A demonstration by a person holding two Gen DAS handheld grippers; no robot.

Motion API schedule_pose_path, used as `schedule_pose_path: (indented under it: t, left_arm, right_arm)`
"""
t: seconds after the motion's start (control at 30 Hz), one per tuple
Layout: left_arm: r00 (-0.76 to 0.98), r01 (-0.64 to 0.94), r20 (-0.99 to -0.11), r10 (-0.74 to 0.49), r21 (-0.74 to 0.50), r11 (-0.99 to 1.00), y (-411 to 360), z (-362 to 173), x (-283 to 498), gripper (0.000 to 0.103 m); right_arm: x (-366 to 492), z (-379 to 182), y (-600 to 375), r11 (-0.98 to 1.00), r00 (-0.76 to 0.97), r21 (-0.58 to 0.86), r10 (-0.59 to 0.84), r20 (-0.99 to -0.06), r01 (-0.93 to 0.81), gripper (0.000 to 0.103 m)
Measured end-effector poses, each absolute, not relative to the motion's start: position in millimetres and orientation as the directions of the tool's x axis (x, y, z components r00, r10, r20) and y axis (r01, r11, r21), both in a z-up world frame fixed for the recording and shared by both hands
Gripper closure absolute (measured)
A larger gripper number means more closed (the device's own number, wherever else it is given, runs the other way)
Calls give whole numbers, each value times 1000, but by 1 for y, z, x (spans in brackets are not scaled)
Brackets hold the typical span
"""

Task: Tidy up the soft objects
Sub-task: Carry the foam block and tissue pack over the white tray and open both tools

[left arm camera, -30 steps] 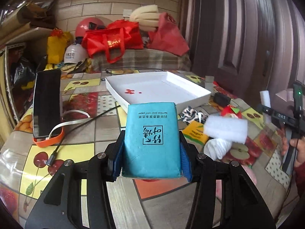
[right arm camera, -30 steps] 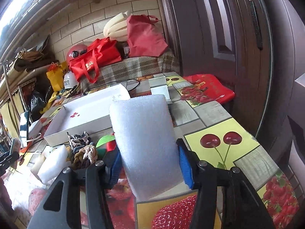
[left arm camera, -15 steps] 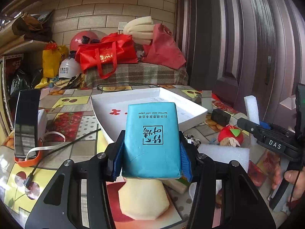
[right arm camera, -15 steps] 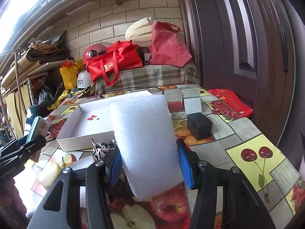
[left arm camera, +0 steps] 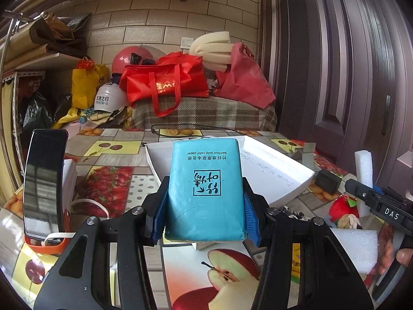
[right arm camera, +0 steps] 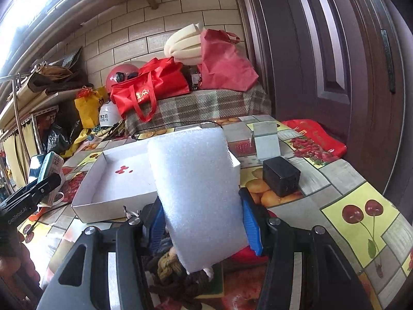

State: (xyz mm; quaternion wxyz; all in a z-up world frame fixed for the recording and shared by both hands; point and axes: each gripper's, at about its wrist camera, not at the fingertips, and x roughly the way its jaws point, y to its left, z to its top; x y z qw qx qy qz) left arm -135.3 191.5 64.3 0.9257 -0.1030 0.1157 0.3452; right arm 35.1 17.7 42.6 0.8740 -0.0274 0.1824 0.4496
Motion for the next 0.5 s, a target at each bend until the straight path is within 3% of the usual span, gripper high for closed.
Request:
schedule_pose_path:
  t: [0.23, 0.5]
  left_arm:
    - [694, -715, -298, 656, -172, 678, 226, 62, -144, 53]
    - [698, -708, -294, 653, -147, 691, 237, 63, -129, 53]
  right_arm:
    - [41, 44, 50, 586, 517, 177, 795, -318, -791, 49]
    - [71, 41, 63, 602, 516, 266, 791, -328, -753, 49]
